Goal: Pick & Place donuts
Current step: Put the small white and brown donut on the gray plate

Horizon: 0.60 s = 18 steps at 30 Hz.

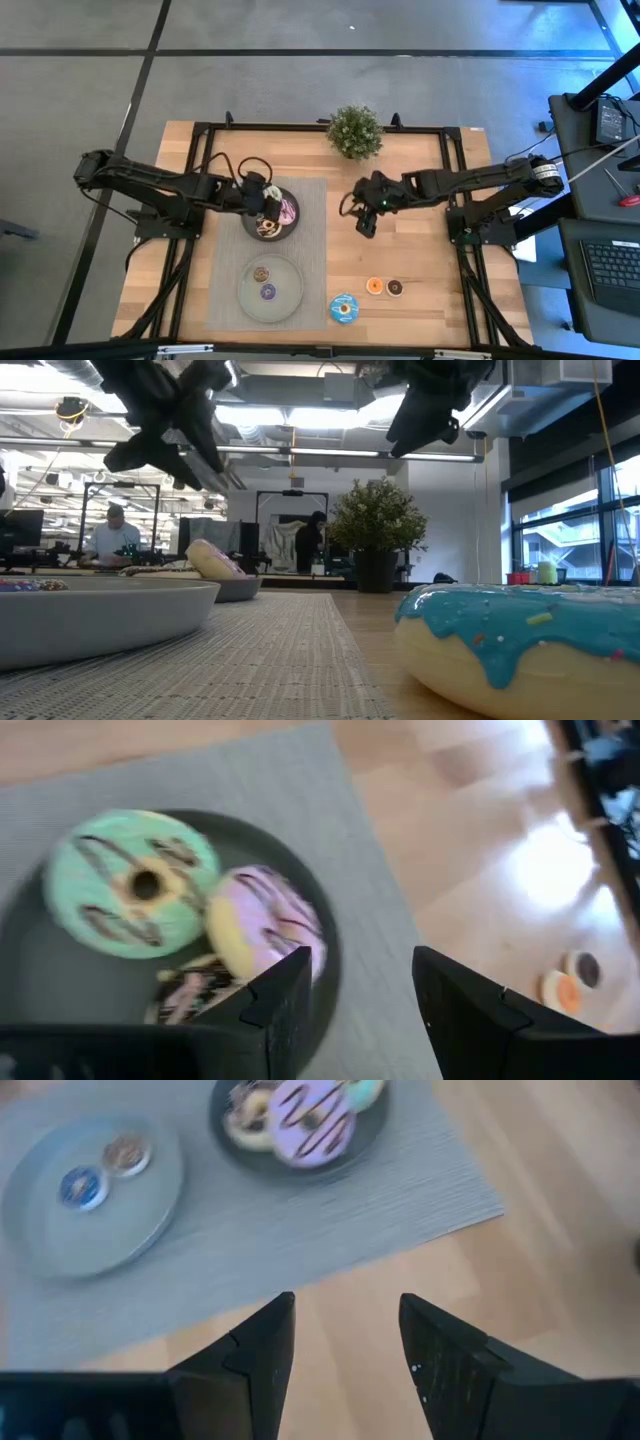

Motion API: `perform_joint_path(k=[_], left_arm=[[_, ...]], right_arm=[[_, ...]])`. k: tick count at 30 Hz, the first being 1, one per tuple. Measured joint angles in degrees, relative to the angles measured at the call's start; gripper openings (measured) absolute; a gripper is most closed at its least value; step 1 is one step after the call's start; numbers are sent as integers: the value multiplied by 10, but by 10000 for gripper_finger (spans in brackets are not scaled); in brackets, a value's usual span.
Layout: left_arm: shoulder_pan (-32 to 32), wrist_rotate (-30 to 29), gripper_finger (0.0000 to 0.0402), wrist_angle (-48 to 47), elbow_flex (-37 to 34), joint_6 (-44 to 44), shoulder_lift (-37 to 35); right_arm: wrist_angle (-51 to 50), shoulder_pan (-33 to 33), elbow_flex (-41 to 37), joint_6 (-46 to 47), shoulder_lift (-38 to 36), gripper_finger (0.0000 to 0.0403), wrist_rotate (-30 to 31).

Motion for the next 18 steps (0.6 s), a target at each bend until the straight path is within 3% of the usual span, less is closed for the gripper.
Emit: perform_joint_path(k=[4, 9, 13, 18], left_arm=[[-39, -36, 167, 64, 0, 27, 8], [-73, -75, 167, 223, 0, 145, 8], [-85, -58, 166, 299, 0, 216, 8], [-100, -1, 166, 292, 0, 206, 8]], right_arm=[[-24, 33, 0, 46, 5, 182, -1], [-77, 67, 0, 168, 20, 182, 10], [-105, 97, 0, 254, 47, 182, 19], [-159, 143, 0, 407, 89, 182, -28]])
